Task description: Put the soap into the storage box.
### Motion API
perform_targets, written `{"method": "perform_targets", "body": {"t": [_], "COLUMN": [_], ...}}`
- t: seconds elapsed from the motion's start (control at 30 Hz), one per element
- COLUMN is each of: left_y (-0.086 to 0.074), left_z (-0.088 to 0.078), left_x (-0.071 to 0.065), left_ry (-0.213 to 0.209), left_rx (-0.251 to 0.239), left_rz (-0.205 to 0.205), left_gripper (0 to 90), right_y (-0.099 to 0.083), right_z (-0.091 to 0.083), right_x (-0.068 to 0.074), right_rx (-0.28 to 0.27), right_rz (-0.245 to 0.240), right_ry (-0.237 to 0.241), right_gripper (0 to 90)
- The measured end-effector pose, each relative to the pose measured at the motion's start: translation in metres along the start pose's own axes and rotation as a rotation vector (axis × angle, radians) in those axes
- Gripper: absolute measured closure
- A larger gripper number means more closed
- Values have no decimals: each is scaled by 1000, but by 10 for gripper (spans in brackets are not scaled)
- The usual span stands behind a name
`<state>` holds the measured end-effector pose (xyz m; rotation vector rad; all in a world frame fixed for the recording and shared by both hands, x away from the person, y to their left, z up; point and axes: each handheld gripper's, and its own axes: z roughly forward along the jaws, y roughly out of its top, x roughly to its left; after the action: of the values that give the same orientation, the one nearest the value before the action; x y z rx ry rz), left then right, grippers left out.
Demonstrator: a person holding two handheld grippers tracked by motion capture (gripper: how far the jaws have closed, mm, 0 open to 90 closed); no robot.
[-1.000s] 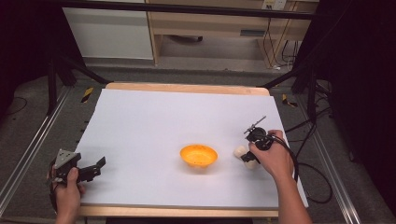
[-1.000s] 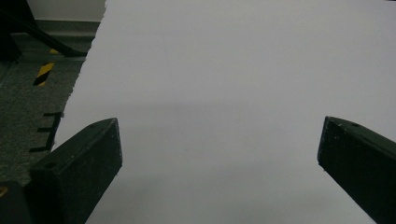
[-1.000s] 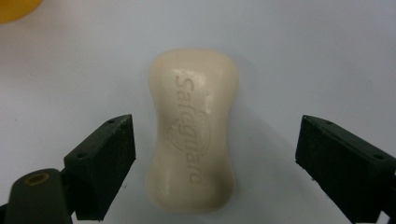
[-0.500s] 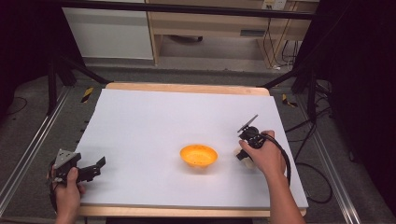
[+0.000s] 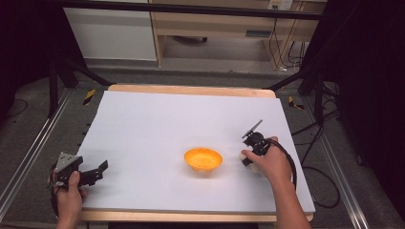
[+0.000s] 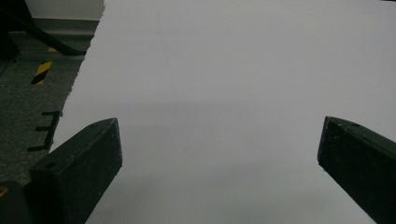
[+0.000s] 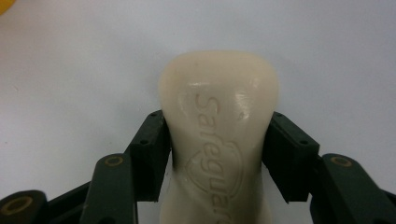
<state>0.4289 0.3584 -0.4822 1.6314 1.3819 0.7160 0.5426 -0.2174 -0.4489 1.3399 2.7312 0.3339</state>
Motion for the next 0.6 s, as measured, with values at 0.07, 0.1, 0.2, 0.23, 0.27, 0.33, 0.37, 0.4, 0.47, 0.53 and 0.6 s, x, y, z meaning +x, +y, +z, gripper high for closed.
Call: {"method": "perform_targets", "body": {"t": [0.07, 0.1, 0.2, 0.23, 0.27, 0.33, 0.37, 0.4, 0.47, 0.53, 0.6], "left_y": [0, 0, 0, 0, 0, 0, 0, 0, 0, 0, 0], "left_z": [0, 0, 0, 0, 0, 0, 0, 0, 0, 0, 0], "left_x": [0, 0, 0, 0, 0, 0, 0, 0, 0, 0, 0], "left_ry": [0, -1, -1, 1, 1, 1, 0, 0, 0, 1, 0], "left_rx": [0, 1, 3, 0, 0, 0, -1, -1, -1, 0, 4], "left_rz": [0, -2, 2, 0, 0, 1, -1, -1, 0, 1, 2], "left_gripper": [0, 0, 0, 0, 0, 0, 0, 0, 0, 0, 0], "right_y": [-1, -2, -3, -3, -3, -2, -2, -3, -5, -5, -7], "right_z": [0, 1, 1, 1, 1, 0, 0, 0, -1, -2, -4], "right_x": [2, 2, 2, 1, 1, 1, 1, 0, -2, -2, -3], "right_rx": [-6, -10, -15, -19, -19, -10, -11, -17, -28, -35, -51], "right_rz": [8, 5, 2, -4, -4, -15, -24, -31, -51, -55, -72], "right_ry": [-12, -10, -9, -3, -3, -6, -4, 5, 7, 12, 20], "right_gripper": [451, 452, 454, 457, 457, 469, 475, 479, 490, 494, 497]}}
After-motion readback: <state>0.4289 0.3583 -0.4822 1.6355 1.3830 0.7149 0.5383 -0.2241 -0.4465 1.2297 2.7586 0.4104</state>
